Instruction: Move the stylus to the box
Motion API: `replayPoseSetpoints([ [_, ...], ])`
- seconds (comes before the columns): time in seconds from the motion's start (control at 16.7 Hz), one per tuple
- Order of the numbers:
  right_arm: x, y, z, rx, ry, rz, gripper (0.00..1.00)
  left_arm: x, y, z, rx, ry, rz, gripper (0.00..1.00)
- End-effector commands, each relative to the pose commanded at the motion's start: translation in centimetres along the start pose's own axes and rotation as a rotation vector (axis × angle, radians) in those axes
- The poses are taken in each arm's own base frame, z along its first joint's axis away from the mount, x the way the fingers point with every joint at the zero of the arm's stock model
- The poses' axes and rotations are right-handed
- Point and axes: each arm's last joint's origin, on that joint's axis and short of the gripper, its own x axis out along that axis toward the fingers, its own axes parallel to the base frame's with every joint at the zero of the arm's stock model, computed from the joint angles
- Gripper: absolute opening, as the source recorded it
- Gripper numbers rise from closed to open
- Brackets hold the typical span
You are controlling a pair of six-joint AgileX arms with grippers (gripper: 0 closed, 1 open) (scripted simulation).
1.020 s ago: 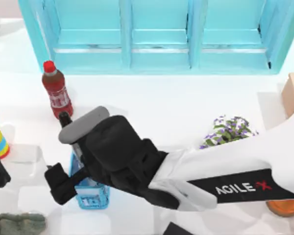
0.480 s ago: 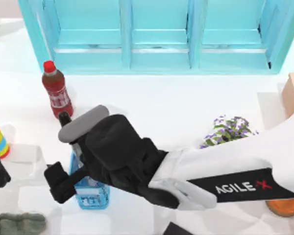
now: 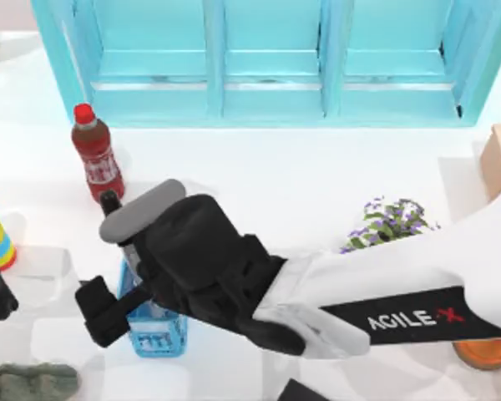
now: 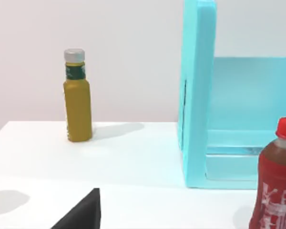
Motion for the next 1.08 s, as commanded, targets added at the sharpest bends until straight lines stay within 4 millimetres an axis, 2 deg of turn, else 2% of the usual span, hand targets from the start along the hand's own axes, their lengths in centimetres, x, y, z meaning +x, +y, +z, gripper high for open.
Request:
replayPoseSetpoints([
  [0.12, -0.8, -0.6, 0.7, -0.001, 0.007, -0.004, 0.0, 0.0, 0.0, 0.0, 0.0, 0.0, 0.0, 1.0],
  [0.24, -2.6, -1.7, 2.2, -0.002, 0.012, -0.007, 0.0, 0.0, 0.0, 0.0, 0.0, 0.0, 0.0, 1.0],
  [0.36, -5.6, -2.9, 4.2, -0.002, 0.003, -0.006, 0.0, 0.0, 0.0, 0.0, 0.0, 0.0, 0.0, 1.0],
  [0.54, -11.2, -4.9, 7.0, -0.002, -0.017, -0.003, 0.0, 0.0, 0.0, 0.0, 0.0, 0.0, 0.0, 1.0],
  [0.72, -16.0, -6.4, 7.9, -0.002, -0.014, -0.003, 0.0, 0.0, 0.0, 0.0, 0.0, 0.0, 0.0, 1.0],
  [0.9, -18.1, -7.1, 7.9, 0.0, -0.001, 0.0, 0.0, 0.0, 0.0, 0.0, 0.0, 0.0, 0.0, 1.0],
  [1.08, -18.2, -7.1, 7.9, 0.0, -0.001, 0.0, 0.0, 0.0, 0.0, 0.0, 0.0, 0.0, 0.0, 1.0],
])
